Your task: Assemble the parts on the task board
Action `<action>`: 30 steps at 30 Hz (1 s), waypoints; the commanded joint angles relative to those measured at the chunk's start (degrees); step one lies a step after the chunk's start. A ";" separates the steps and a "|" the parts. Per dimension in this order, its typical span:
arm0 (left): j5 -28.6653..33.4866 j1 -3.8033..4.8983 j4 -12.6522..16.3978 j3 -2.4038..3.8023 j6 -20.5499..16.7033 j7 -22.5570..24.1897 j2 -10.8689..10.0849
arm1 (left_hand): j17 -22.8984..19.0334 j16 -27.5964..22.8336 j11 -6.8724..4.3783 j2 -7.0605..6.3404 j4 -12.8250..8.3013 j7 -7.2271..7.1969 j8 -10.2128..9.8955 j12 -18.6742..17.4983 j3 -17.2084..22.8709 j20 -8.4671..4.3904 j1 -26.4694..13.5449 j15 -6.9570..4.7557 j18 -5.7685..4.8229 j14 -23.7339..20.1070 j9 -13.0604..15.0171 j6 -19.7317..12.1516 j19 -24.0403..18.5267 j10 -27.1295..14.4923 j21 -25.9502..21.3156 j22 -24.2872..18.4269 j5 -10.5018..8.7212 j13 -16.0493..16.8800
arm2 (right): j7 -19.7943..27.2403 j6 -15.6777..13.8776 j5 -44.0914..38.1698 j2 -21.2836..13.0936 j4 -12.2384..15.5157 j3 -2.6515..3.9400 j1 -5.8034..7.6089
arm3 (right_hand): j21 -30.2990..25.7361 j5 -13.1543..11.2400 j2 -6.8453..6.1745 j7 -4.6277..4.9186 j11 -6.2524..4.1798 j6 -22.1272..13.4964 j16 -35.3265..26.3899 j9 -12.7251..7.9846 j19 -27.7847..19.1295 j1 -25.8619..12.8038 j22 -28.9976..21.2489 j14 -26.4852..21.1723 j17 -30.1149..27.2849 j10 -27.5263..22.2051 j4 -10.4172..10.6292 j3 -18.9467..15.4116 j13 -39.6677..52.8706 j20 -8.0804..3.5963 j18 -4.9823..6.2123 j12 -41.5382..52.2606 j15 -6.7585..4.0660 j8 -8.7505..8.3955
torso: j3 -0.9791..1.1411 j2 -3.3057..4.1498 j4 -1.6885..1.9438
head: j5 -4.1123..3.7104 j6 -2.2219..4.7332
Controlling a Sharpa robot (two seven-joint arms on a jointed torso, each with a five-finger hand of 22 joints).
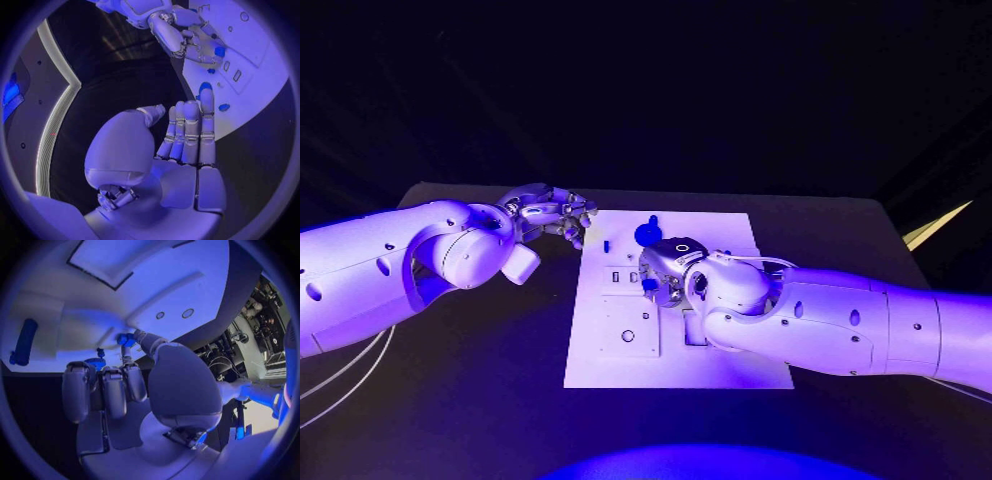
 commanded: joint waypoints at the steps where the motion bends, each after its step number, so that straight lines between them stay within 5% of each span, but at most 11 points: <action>1: 0.06 0.00 0.05 0.03 0.24 -0.01 0.05 | -0.52 -1.03 -0.09 -0.06 -0.34 0.39 -0.26 -0.34 0.73 0.44 0.05 0.02 0.75 -0.50 -0.59 -0.88 0.53 -0.44 -0.64 -0.76 0.87 -0.65 | 0.20 0.27 -0.05 -0.06 -0.10 -0.08 -0.11 | -0.39 0.66 0.77 0.26 -0.01 0.07 0.55 -0.09 2.55 -0.51 11.76 5.20 14.87 -0.35 -1.11 2.22 6.90 0.48 -0.21 -0.12 0.15 -0.69 | 0.00 0.01 0.01 | -0.04 0.01; 22: 0.06 0.00 0.00 0.02 0.31 -0.13 0.02 | -0.66 -1.05 -0.07 -0.07 -0.29 0.42 -0.20 -0.30 0.69 0.46 -0.01 0.04 0.75 -0.57 -0.68 -0.93 0.57 -0.48 -0.75 -0.84 0.85 -0.75 | 0.62 0.16 -0.12 0.17 -0.47 -0.07 -0.10 | 0.30 0.55 3.50 -0.39 -0.49 2.79 0.72 0.59 2.82 -0.47 12.19 5.27 15.15 0.51 -3.44 5.33 7.62 0.10 -0.35 0.74 -0.42 0.52 | -0.02 -0.01 -0.02 | -0.18 -0.14; 30: 0.06 0.00 -0.04 0.01 0.31 -0.16 0.01 | -0.66 -1.05 -0.07 -0.07 -0.29 0.42 -0.20 -0.30 0.69 0.46 -0.01 0.04 0.75 -0.57 -0.68 -0.93 0.57 -0.48 -0.75 -0.84 0.85 -0.75 | 0.62 -1.55 -0.09 0.27 -0.50 -0.07 -0.10 | 0.85 0.48 3.53 -0.97 -0.97 3.76 0.82 1.04 3.04 -2.14 12.47 5.32 15.31 0.98 -3.28 4.86 7.98 -0.21 -0.47 1.15 -0.77 1.24 | -0.03 -0.02 0.01 | -0.25 -0.08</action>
